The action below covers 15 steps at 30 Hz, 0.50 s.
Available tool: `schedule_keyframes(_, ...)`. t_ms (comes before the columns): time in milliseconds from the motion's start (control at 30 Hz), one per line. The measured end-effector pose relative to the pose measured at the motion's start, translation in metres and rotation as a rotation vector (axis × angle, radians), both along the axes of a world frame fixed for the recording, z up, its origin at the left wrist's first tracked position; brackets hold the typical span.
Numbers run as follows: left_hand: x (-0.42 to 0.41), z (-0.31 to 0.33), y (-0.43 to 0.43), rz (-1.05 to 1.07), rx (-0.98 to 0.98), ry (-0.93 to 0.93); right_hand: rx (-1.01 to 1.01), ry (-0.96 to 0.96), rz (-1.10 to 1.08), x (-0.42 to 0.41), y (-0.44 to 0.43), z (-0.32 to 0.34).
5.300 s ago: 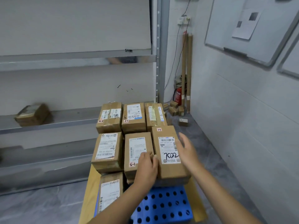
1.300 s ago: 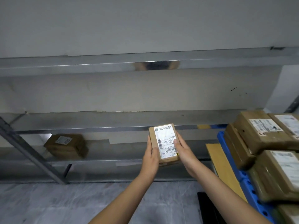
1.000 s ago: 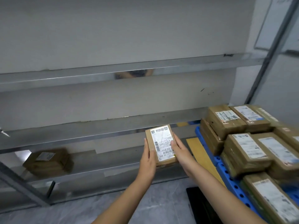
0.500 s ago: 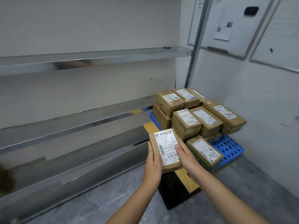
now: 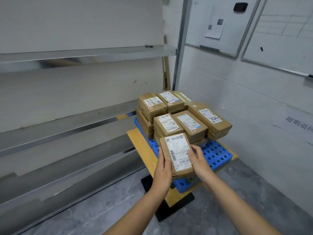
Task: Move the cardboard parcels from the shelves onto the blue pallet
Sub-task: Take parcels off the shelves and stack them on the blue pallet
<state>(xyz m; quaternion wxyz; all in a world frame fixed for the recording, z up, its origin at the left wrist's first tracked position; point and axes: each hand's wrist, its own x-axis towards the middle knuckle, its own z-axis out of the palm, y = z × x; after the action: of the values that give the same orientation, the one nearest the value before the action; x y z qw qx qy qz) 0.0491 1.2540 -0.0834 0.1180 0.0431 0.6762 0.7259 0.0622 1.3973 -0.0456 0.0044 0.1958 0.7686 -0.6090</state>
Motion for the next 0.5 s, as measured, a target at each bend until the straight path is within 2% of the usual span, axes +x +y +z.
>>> schedule_keyframes(300,-0.028,-0.027,0.100,0.125,-0.097,-0.112,-0.012,-0.131,0.171,-0.057,0.107,-0.044)
schedule_keyframes(500,-0.031,-0.038,0.122,0.226,-0.190,-0.170,-0.050,-0.160,0.278,-0.073,0.129,-0.068)
